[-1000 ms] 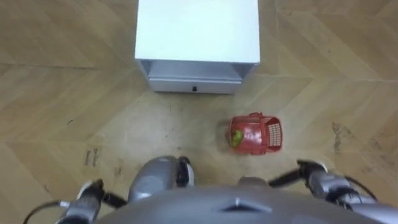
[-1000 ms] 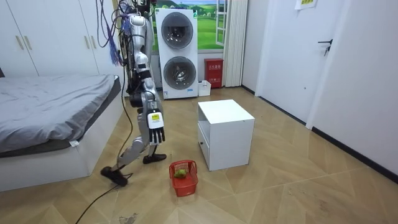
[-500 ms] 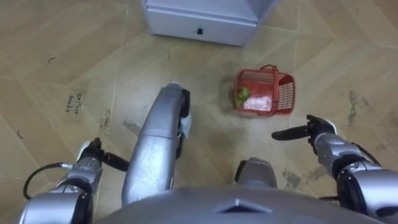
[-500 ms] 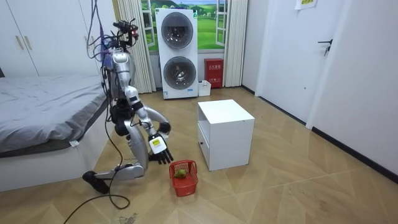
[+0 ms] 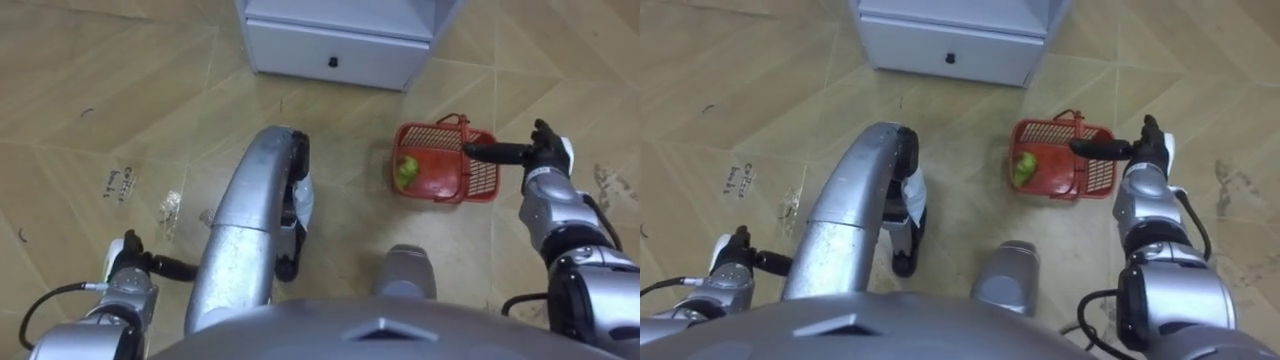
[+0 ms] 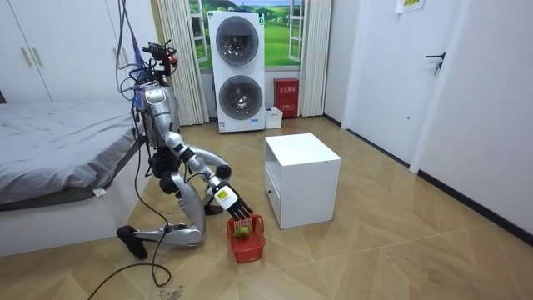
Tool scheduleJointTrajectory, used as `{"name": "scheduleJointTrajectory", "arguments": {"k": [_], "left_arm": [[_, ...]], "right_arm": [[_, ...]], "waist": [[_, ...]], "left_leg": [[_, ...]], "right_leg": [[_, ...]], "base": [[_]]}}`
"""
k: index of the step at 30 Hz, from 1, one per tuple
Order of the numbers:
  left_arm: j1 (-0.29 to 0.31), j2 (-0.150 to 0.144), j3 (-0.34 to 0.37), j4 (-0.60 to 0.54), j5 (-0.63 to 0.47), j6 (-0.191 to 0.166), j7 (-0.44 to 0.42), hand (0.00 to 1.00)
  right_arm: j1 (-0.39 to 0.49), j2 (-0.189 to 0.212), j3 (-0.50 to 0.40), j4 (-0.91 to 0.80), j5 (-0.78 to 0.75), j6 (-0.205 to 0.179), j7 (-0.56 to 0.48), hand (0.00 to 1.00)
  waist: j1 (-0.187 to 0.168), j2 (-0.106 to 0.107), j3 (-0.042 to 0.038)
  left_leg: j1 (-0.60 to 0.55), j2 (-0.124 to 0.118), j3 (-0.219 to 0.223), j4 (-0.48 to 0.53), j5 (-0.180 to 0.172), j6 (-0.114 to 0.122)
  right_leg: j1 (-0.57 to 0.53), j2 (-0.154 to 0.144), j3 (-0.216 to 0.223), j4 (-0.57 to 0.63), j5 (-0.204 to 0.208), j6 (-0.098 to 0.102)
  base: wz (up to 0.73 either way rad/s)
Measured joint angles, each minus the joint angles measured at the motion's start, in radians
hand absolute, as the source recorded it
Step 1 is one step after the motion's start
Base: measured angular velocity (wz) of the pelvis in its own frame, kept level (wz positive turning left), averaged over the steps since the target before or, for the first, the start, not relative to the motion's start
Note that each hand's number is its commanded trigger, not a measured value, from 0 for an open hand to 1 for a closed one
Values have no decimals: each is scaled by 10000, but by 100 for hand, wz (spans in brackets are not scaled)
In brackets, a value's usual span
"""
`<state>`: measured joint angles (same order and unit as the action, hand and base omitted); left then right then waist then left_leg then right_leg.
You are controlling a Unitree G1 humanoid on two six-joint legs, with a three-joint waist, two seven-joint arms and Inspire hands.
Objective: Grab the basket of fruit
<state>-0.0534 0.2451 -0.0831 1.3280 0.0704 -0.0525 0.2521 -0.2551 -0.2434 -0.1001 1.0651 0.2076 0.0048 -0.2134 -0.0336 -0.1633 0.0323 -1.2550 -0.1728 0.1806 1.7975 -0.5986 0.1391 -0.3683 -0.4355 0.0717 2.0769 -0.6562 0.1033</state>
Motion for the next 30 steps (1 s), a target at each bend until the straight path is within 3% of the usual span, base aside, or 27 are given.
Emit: {"name": "scheduleJointTrajectory", "arguments": {"k": [8,12,13,17,25,30], "left_arm": [[331,54,-404,87,5,-205,-40,0],[545,64,-589,48,2,-192,-190,0],[609,-3,-680,12,1,-184,-268,0],[732,8,-871,-88,14,-186,-406,0],[714,68,-1429,-124,-7,-203,-880,0],[726,119,-1775,-131,-10,-185,-1062,0]], "right_arm": [[-235,-252,-1,-524,160,-1,-231,0],[-472,-518,52,-532,168,-26,-247,0],[-511,-646,175,-549,173,-26,-254,0],[-605,-819,567,-564,249,-26,-263,0],[-995,-1297,1414,-542,498,-32,183,0],[-1218,-1512,1956,-183,577,-34,590,0]], "waist": [[-140,-82,36],[-139,-134,58],[-94,-37,110],[25,-27,104],[481,-11,131],[758,102,215]], "left_leg": [[-369,42,121,325,-54,-358],[-652,68,114,554,-40,-701],[-699,167,37,569,-5,-804],[-830,279,-36,396,148,-1092],[-928,435,-22,319,194,-1177],[-937,481,4,246,222,-1231]], "right_leg": [[-82,28,105,680,-352,-85],[-149,38,110,1263,-552,-180],[-244,148,135,1352,-588,-239],[-529,293,201,1519,-607,-279],[-819,368,223,1607,-631,-271],[-933,363,266,1656,-635,-265]], "base": [[8],[6],[0],[-2],[-1],[0]]}}
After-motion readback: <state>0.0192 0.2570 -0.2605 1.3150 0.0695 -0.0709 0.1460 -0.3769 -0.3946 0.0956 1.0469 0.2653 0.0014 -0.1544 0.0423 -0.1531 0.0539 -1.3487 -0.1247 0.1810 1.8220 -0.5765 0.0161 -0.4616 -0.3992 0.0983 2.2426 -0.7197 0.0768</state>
